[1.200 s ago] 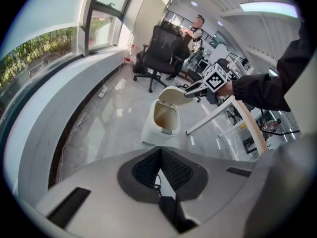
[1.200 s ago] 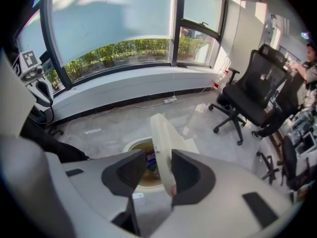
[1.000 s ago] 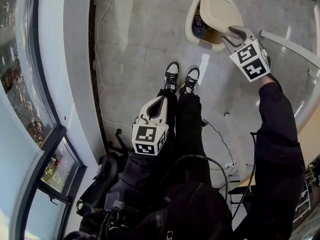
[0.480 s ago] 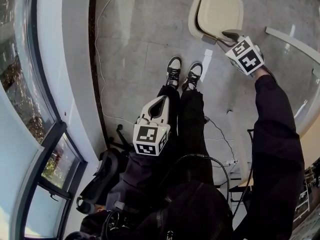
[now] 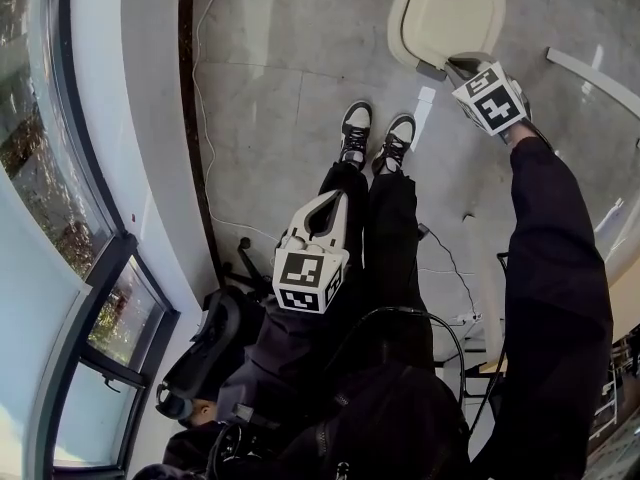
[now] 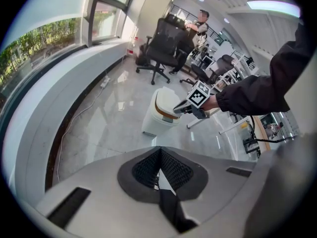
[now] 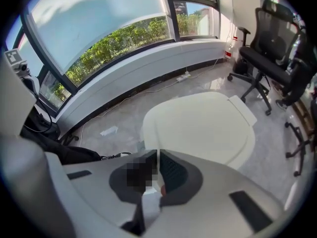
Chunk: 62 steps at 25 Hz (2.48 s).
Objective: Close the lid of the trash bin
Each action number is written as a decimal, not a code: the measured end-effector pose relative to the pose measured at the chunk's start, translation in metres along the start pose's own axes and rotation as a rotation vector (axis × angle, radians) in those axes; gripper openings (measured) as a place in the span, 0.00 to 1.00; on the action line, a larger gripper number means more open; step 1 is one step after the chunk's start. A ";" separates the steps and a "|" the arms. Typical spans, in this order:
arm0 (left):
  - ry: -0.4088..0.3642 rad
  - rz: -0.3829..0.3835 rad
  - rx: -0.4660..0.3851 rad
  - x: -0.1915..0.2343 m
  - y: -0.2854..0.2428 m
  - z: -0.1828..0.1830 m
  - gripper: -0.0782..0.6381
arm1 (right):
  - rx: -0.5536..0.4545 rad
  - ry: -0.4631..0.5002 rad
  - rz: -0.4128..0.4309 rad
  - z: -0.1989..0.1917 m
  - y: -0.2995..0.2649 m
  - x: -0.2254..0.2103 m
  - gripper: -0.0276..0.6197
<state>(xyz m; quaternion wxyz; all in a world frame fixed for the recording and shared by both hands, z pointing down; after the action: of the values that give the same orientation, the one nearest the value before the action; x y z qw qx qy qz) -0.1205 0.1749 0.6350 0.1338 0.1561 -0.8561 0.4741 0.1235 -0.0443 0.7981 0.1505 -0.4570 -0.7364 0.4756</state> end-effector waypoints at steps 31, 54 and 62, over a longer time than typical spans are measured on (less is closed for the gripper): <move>-0.007 -0.016 -0.023 0.010 -0.004 0.016 0.11 | 0.014 -0.139 -0.151 -0.008 -0.014 0.004 0.05; -0.283 -0.242 -0.570 -0.154 0.146 0.295 0.11 | -0.749 -0.293 -0.578 0.188 0.405 0.149 0.05; -0.315 -0.280 -0.655 -0.205 0.206 0.331 0.11 | -0.897 -0.290 -0.673 0.204 0.500 0.194 0.05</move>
<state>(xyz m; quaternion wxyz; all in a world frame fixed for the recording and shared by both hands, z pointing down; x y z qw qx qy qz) -0.0405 0.0243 0.2288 0.1068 0.2916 -0.9426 0.1229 0.1504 0.0637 0.2355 -0.0176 -0.1469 -0.9839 0.1007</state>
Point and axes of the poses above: the fingertips, and each gripper's own axes: y backward along the fingers, x to its left, z out of its top, the point moved 8 cm from there along y, backward along the fingers, and after that the axes turned 12 degrees about -x, right-handed, at the moved point
